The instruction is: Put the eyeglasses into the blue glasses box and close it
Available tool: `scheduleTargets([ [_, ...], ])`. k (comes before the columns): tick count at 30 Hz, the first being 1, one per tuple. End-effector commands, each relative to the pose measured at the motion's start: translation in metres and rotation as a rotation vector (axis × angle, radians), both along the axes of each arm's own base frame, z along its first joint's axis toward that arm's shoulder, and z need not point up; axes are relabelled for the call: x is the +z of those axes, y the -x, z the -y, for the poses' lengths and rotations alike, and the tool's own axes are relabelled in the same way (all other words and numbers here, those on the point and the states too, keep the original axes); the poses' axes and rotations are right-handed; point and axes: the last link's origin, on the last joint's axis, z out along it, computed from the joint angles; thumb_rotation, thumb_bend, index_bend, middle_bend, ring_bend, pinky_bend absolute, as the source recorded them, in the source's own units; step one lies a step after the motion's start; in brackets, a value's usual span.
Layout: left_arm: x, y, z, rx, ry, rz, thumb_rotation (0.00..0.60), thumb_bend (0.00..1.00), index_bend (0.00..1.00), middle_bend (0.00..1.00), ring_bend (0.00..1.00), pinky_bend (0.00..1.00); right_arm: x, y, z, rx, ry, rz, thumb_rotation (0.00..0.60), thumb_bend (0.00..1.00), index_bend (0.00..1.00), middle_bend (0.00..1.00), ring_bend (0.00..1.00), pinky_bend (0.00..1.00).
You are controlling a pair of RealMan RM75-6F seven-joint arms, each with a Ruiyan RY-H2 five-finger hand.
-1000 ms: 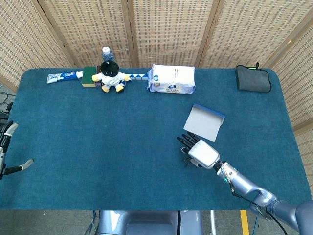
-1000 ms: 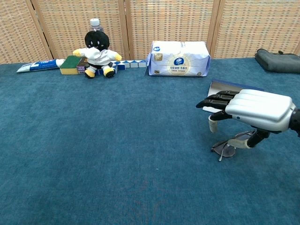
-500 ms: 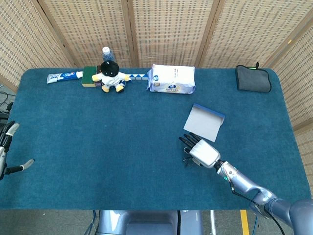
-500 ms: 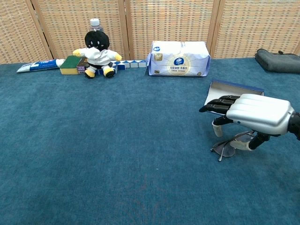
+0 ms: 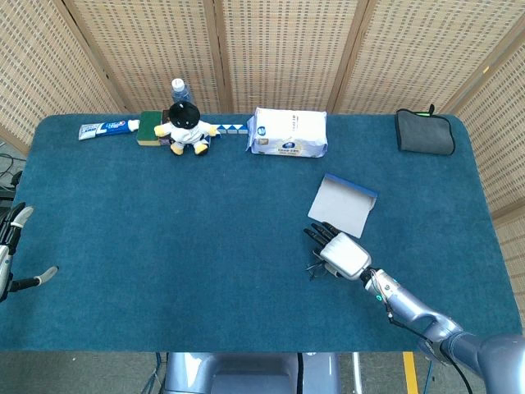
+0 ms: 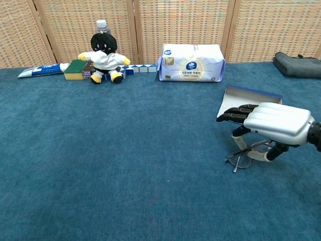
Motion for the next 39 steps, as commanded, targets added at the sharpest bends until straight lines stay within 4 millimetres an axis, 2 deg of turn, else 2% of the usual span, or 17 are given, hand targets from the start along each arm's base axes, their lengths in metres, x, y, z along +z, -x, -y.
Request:
scheduleTargets([
  [1, 0.0, 0.0, 0.0, 0.001, 0.002, 0.001, 0.6, 0.0, 0.0, 0.0, 0.0, 0.0, -0.001, 0.0, 0.0, -0.001, 0.001, -0.001, 0.6, 0.46, 0.56, 0.1, 0.0, 0.12],
  [10, 0.0, 0.0, -0.001, 0.002, 0.0, 0.006, 0.6, 0.0, 0.0, 0.0, 0.0, 0.0, -0.001, -0.005, 0.003, -0.01, 0.011, 0.025, 0.6, 0.47, 0.6, 0.11, 0.0, 0.13],
  [16, 0.001, 0.001, -0.001, 0.004, -0.002, 0.005, 0.6, 0.0, 0.0, 0.0, 0.0, 0.0, 0.006, -0.015, 0.014, -0.026, 0.037, 0.06, 0.6, 0.51, 0.6, 0.11, 0.0, 0.14],
  [17, 0.002, 0.001, -0.001, 0.006, -0.005, 0.008, 0.6, 0.0, 0.0, 0.0, 0.0, 0.0, 0.012, -0.021, 0.024, -0.042, 0.071, 0.084, 0.6, 0.51, 0.6, 0.11, 0.0, 0.14],
  [29, 0.002, 0.004, -0.005, 0.018, 0.003, 0.013, 0.6, 0.0, 0.0, 0.0, 0.0, 0.0, 0.033, -0.05, 0.082, -0.171, 0.223, 0.117, 0.6, 0.52, 0.61, 0.13, 0.0, 0.15],
  [34, 0.002, 0.004, -0.006, 0.023, 0.004, 0.016, 0.6, 0.0, 0.0, 0.0, 0.0, 0.0, 0.038, -0.053, 0.096, -0.194, 0.275, 0.083, 0.6, 0.52, 0.62, 0.13, 0.0, 0.17],
  [39, 0.002, 0.005, -0.006, 0.027, 0.008, 0.021, 0.6, 0.0, 0.0, 0.0, 0.0, 0.0, 0.043, -0.047, 0.103, -0.179, 0.327, -0.023, 0.6, 0.52, 0.62, 0.14, 0.0, 0.17],
])
